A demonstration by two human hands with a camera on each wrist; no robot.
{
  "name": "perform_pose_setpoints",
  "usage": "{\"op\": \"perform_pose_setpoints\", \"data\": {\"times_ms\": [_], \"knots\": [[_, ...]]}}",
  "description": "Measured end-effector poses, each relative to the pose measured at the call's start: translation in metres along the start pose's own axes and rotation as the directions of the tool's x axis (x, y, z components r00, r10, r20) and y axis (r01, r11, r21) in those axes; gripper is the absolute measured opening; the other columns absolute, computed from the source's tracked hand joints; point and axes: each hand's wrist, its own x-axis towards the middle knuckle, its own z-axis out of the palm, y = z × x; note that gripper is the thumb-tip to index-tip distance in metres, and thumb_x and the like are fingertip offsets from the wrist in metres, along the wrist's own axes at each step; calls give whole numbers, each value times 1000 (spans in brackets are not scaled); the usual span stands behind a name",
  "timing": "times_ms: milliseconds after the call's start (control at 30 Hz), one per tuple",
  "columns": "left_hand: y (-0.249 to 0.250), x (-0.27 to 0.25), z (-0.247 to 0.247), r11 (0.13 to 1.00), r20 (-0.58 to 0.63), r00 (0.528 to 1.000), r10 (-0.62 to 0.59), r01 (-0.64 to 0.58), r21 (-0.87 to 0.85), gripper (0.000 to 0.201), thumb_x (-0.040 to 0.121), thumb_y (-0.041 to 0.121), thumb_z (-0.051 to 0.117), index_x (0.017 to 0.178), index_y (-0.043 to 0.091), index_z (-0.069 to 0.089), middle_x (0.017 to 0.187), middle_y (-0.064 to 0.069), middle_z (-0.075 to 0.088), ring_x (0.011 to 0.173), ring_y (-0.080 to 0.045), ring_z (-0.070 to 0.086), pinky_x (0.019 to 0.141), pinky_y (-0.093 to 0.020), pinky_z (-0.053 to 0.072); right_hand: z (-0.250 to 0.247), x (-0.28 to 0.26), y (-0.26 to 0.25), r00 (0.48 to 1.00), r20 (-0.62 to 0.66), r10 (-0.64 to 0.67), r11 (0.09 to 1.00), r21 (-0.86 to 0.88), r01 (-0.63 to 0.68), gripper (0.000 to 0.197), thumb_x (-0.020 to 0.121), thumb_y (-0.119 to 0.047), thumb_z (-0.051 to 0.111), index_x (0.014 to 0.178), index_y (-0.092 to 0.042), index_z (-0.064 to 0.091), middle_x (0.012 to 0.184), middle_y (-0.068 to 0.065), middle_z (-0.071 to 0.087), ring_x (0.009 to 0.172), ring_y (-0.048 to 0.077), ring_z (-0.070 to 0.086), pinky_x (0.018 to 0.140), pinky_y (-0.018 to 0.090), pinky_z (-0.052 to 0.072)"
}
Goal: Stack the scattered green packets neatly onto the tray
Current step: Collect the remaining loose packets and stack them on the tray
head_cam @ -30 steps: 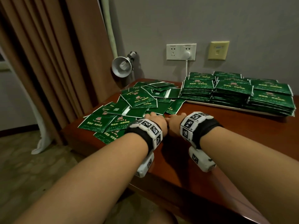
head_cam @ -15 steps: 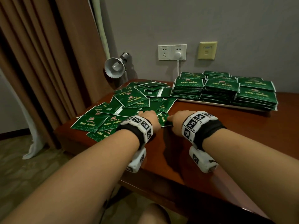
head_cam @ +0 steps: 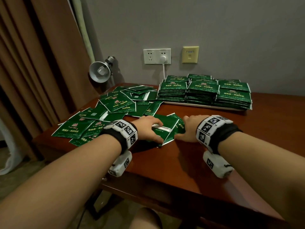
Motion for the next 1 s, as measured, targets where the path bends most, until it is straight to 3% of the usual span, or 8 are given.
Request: {"op": "perform_pose_setpoints", "data": {"times_ms": [67, 233, 400, 500, 567, 733, 833, 1000], "knots": [[0, 0, 1, 999, 40, 999, 14, -16, 36, 85, 69, 56, 78, 141, 32, 42, 146, 2, 35, 136, -23, 27, 112, -46, 30, 0, 1, -1, 1000, -8, 5, 999, 34, -5, 83, 79, -80, 39, 129, -13, 44, 113, 4, 60, 95, 23, 60, 75, 34, 52], [-2, 1, 2, 992, 130, 991, -12, -5, 130, 95, 68, 62, 76, 148, 38, 30, 153, 2, 23, 140, -26, 17, 114, -49, 24, -5, 8, -1, 999, 1, 38, 996, 82, -38, 71, 81, -67, 57, 121, -10, 47, 107, 5, 57, 90, 23, 59, 71, 31, 51], [4, 4, 2, 951, 38, 996, 78, -86, 296, 77, 79, 54, 62, 148, 29, 36, 139, -3, 48, 129, -29, 37, 104, -45, 41, -5, 20, 1, 997, 72, 19, 974, 223, -35, 51, 77, -58, 68, 96, -12, 59, 92, 7, 63, 76, 21, 56, 66, 29, 47], [10, 4, 1, 893, 63, 992, 114, -130, 431, 78, 82, 45, 58, 151, 25, 27, 139, -7, 50, 116, -28, 43, 94, -43, 47, -5, 25, 2, 993, 114, 33, 956, 287, -64, 53, 77, -52, 72, 105, -9, 60, 101, 13, 66, 78, 21, 55, 68, 30, 46], [14, 3, 0, 854, 86, 989, 122, -149, 499, 81, 81, 43, 60, 151, 24, 24, 139, -9, 48, 116, -29, 44, 94, -41, 45, -6, 24, 3, 992, 123, 40, 943, 324, -78, 51, 74, -49, 75, 103, -9, 62, 98, 11, 67, 77, 21, 56, 67, 29, 45], [27, 2, 0, 810, 30, 985, 171, -158, 565, 64, 81, 30, 59, 141, 21, 36, 117, -6, 56, 107, -26, 54, 91, -41, 48, -10, 29, 9, 993, 16, 114, 901, 419, -110, 21, 84, -31, 65, 88, -11, 58, 87, 5, 61, 75, 22, 60, 65, 28, 48], [37, 2, -7, 884, -66, 987, 144, -99, 456, 50, 83, 23, 54, 130, 22, 37, 94, -4, 63, 83, -26, 62, 68, -37, 55, -14, 24, 12, 989, -59, 132, 895, 436, -94, 16, 82, -25, 64, 91, -12, 60, 88, 6, 65, 77, 26, 64, 69, 33, 54], [42, 0, -18, 908, -220, 959, 180, -75, 413, 26, 85, 30, 48, 110, 23, 45, 79, 2, 60, 71, -24, 59, 61, -33, 49, -21, 11, 38, 977, -153, 151, 900, 431, -71, 21, 87, -13, 59, 108, -13, 59, 94, 7, 61, 78, 26, 60, 69, 33, 52]]}}
